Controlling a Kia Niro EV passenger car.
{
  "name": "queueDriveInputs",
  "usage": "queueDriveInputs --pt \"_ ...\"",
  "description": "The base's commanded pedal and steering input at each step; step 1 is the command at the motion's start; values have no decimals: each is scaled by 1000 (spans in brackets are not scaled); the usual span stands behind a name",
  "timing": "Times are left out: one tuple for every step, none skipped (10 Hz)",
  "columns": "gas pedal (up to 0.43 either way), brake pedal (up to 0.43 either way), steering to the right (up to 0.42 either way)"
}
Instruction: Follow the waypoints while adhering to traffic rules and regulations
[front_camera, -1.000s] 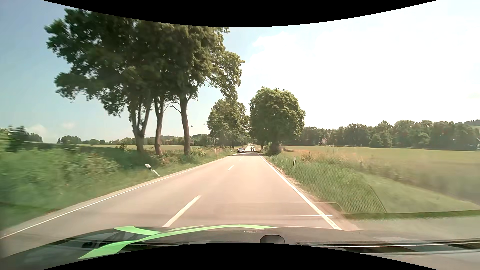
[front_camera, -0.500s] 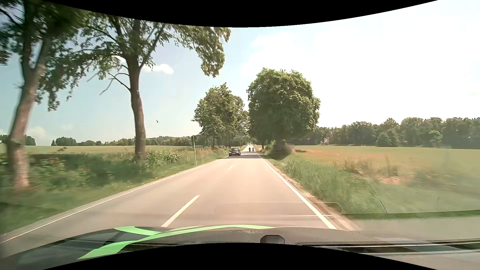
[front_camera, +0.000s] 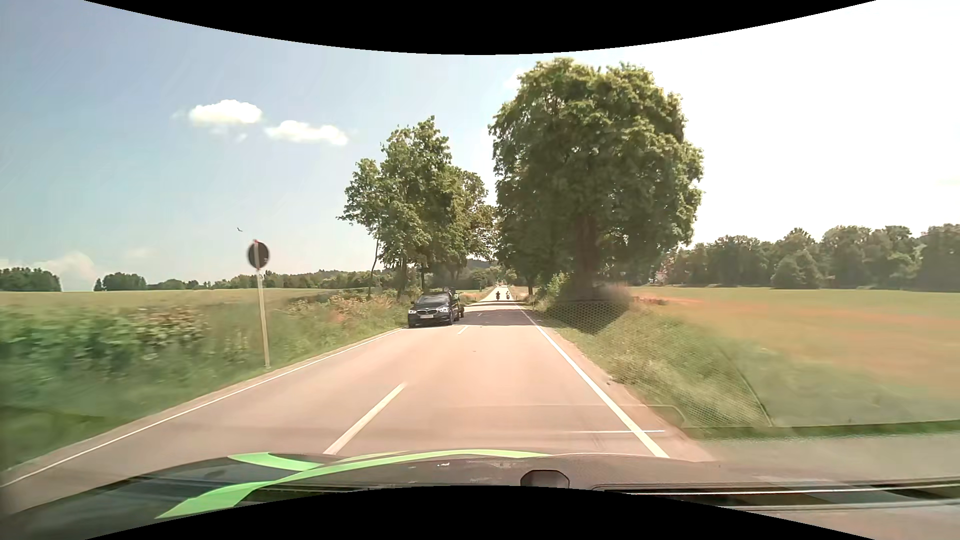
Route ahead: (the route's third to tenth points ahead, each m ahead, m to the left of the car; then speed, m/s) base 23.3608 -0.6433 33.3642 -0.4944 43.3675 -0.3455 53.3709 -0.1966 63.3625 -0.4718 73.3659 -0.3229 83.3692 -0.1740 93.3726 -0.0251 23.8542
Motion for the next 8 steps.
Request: queueDriveInputs --pt "177 0 -4" --pt "177 0 -4" --pt "197 0 -5" --pt "240 0 -4" --pt "248 0 -4" --pt "248 0 -4" --pt "209 0 -4" --pt "169 0 -5"
